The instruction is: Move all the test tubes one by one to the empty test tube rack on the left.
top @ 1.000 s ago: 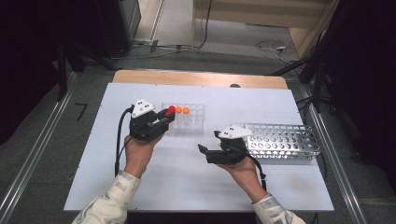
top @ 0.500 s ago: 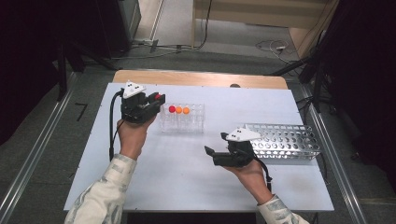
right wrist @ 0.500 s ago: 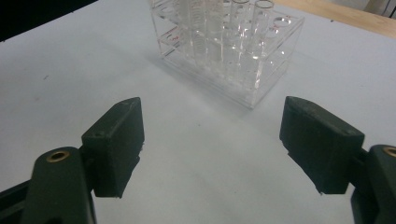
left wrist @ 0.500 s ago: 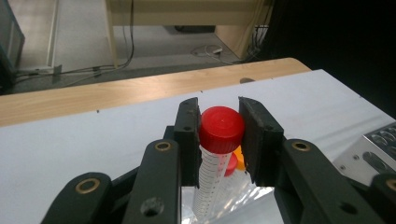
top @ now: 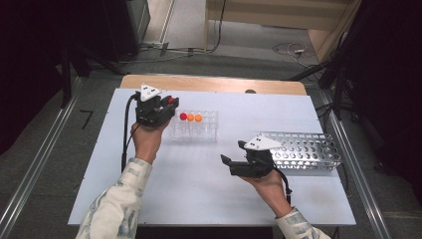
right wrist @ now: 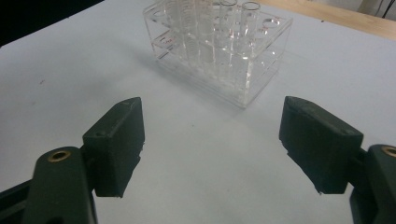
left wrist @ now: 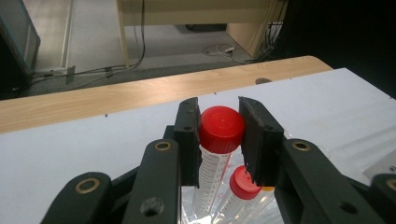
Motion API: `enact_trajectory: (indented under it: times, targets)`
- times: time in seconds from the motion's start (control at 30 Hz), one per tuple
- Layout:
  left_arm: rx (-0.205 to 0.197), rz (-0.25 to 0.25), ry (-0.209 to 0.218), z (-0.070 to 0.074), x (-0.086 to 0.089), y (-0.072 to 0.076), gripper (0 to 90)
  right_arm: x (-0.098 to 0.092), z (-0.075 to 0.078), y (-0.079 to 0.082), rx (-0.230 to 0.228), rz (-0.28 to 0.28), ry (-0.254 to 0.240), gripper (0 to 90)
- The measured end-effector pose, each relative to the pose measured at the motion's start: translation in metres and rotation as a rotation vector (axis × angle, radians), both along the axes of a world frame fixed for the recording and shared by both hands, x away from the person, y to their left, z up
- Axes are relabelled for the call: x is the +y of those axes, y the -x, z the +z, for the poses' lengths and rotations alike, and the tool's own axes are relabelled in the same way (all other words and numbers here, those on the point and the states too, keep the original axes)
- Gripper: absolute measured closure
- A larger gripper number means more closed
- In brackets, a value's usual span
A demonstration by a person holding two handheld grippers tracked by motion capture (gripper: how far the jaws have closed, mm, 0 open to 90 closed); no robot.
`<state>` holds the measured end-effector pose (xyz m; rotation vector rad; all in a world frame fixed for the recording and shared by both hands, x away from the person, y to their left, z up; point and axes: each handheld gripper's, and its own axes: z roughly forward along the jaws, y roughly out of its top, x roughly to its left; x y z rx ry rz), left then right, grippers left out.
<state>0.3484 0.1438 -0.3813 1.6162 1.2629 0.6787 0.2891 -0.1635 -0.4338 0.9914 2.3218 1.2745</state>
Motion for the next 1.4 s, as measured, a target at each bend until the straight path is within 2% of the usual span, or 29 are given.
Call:
enact_trajectory:
  times: [0.17, 0.43, 0.87, 1.07, 1.4]
  targets:
    - [0.019, 0.005, 0.004, -0.012, -0.001, -0.001, 69.9, -0.001, 0.0, 0.0, -0.006, -0.002, 0.002, 20.8]
    - [0.039, 0.004, -0.014, -0.028, -0.004, 0.001, 69.7, -0.001, -0.001, 0.0, -0.006, -0.002, 0.007, 20.8]
    - [0.044, 0.005, 0.001, -0.028, -0.002, 0.005, 65.4, 0.0, -0.002, 0.0, -0.005, 0.0, 0.008, 20.8]
    - [0.048, -0.002, 0.028, -0.027, -0.001, 0.01, 58.6, 0.0, -0.003, -0.001, -0.001, -0.003, 0.008, 20.8]
    - [0.055, -0.015, 0.026, -0.027, 0.0, 0.03, 36.1, -0.002, -0.004, -0.002, 0.0, -0.013, 0.01, 20.8]
